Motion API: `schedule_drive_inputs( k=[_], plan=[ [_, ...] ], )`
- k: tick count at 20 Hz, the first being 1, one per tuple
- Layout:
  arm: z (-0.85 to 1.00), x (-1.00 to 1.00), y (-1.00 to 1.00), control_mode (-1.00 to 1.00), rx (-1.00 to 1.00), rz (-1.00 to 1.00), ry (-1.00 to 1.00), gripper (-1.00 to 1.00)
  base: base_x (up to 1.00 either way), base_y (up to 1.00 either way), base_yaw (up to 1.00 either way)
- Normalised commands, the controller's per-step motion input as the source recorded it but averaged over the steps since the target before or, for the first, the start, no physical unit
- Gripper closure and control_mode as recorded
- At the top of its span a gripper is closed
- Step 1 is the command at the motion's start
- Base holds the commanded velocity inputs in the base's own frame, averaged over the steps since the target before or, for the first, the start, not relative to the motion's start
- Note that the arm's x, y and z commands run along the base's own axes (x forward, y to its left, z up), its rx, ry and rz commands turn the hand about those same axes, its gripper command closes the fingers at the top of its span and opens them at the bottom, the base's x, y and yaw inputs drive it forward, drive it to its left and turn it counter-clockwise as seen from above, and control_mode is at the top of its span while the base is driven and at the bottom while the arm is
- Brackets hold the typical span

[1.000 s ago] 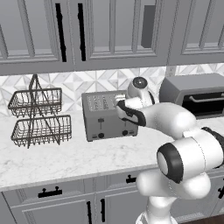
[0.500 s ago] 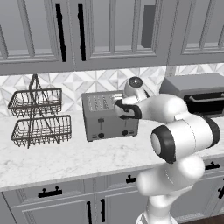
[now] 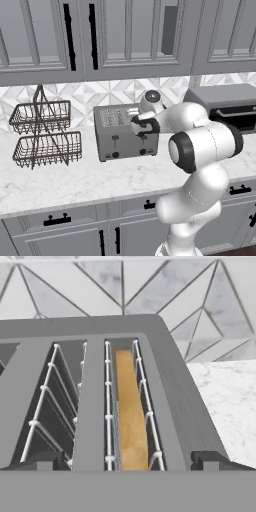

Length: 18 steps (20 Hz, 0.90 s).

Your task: Start the toaster. Once the lever pops up, take the bread to the plate on the dining counter.

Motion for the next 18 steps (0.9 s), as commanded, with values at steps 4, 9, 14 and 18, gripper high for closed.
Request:
schedule_drive_inputs(
  k=[4,9,14,18],
  plan=[
    [-0.09,0.33,0.0,-1.0,0.0,0.0,0.0,-1.0,0.0,0.0,0.0],
    [-0.12,0.24,0.0,-1.0,0.0,-0.01,0.0,1.0,0.0,0.0,0.0],
    [-0.18,0.07,0.0,-1.0,0.0,-0.03,0.0,1.0,0.0,0.0,0.0],
    [-0.04,0.0,0.0,-1.0,0.0,-0.04,-0.07,1.0,0.0,0.0,0.0]
  ],
)
